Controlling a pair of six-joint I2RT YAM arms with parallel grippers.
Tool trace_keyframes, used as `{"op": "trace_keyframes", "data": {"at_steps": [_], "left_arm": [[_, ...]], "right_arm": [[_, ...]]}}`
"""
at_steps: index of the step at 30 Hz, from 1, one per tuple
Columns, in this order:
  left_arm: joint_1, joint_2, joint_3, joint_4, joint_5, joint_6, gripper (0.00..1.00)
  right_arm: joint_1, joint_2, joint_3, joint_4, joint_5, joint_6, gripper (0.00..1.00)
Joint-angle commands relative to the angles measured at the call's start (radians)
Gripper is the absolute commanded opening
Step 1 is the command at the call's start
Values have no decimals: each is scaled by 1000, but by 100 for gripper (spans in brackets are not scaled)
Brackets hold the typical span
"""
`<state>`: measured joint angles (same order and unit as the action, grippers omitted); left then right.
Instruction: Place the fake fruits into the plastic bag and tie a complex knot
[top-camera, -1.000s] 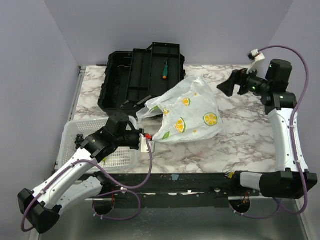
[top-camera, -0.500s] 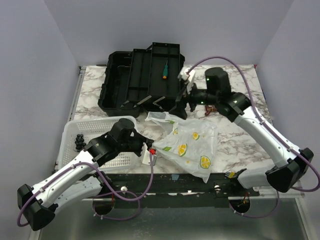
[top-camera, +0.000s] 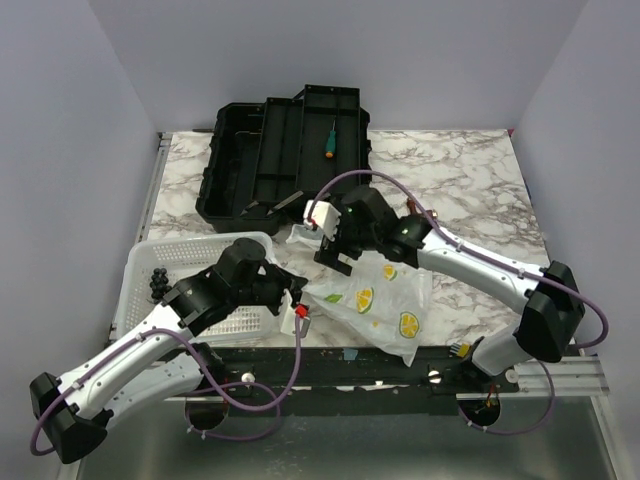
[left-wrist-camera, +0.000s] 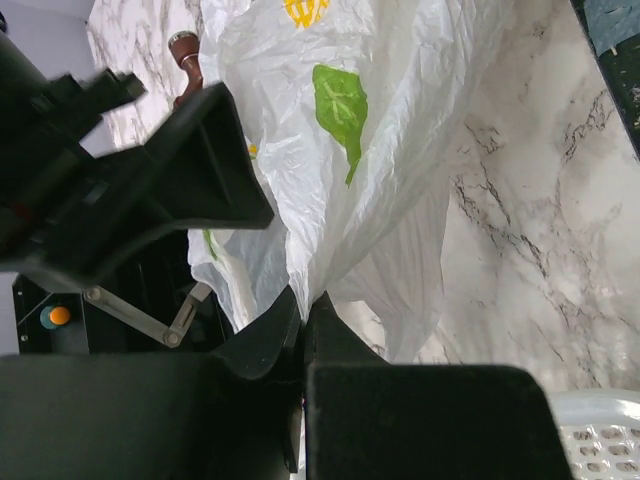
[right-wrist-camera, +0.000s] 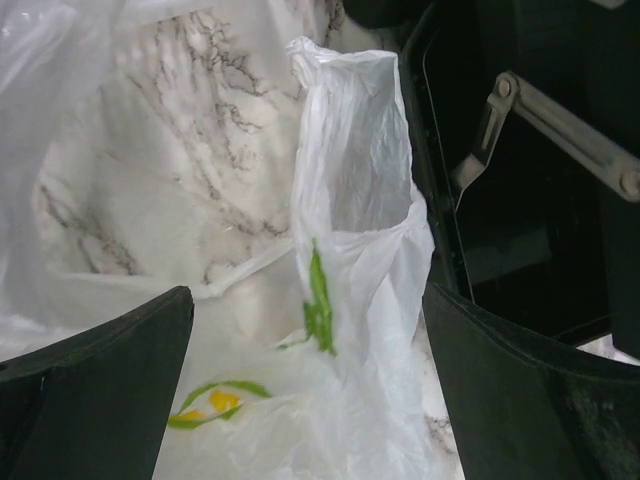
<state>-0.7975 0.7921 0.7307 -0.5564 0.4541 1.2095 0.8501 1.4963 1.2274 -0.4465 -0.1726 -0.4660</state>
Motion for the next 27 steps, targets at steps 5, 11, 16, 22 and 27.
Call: {"op": "trace_keyframes", "data": {"at_steps": [5, 11, 16, 22, 27], "left_arm": [[-21, -32, 0, -62, 41, 33, 0], [-29, -84, -22, -116, 33, 69, 0], [-32, -120, -4, -206, 24, 106, 0], [-34, -158, -28, -268, -12, 119, 2], [-36, -184, 73, -256, 90, -120, 53]], "right_arm": [[46, 126, -44, 252, 236, -108, 96], [46, 167, 65, 135, 300, -1, 35], [30, 83, 232, -30, 193, 164, 1], [-130, -123, 223, 111, -45, 398, 1], [-203, -280, 72, 277, -197, 561, 1]]}}
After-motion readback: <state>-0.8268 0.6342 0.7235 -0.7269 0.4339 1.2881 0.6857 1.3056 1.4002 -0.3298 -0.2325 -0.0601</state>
